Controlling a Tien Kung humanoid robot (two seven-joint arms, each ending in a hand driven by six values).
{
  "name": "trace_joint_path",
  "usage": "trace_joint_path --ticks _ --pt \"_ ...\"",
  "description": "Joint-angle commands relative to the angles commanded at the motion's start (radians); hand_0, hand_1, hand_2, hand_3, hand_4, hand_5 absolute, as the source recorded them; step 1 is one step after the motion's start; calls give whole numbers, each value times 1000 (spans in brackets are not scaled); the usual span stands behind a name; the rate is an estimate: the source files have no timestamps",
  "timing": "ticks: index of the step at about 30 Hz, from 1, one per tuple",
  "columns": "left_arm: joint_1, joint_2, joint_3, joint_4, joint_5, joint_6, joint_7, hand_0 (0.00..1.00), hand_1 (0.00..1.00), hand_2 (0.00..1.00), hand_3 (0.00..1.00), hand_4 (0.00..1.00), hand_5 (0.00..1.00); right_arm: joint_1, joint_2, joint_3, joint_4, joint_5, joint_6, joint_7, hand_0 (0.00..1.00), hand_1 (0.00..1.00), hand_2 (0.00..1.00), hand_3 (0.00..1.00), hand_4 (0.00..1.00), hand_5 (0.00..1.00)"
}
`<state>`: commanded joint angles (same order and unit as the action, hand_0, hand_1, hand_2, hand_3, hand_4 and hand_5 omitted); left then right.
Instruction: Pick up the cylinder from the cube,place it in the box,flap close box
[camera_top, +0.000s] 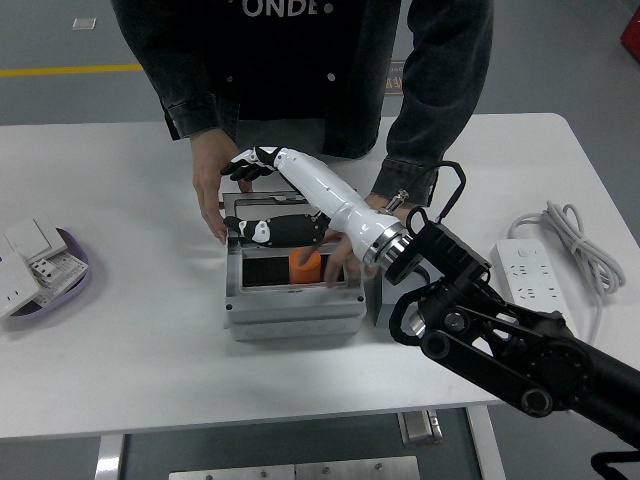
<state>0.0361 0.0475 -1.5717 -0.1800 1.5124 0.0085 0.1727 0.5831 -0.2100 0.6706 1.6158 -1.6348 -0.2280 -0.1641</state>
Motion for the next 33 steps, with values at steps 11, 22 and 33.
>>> trace_joint_path --ticks 11,22,33 --pt "-3 3 3 0 -1 0 2 587 613 606 632 650 160 65 24 1 -122 -17 -4 -4 733 654 674 666 760 241" --pt "-6 4 5 0 0 0 2 587 613 606 632 649 159 103 44 5 -286 -38 39 -31 731 656 666 661 752 250" --pt "-9 1 2 0 3 -1 0 587 612 606 632 649 160 48 2 -27 -251 -49 32 -31 725 657 667 663 749 252"
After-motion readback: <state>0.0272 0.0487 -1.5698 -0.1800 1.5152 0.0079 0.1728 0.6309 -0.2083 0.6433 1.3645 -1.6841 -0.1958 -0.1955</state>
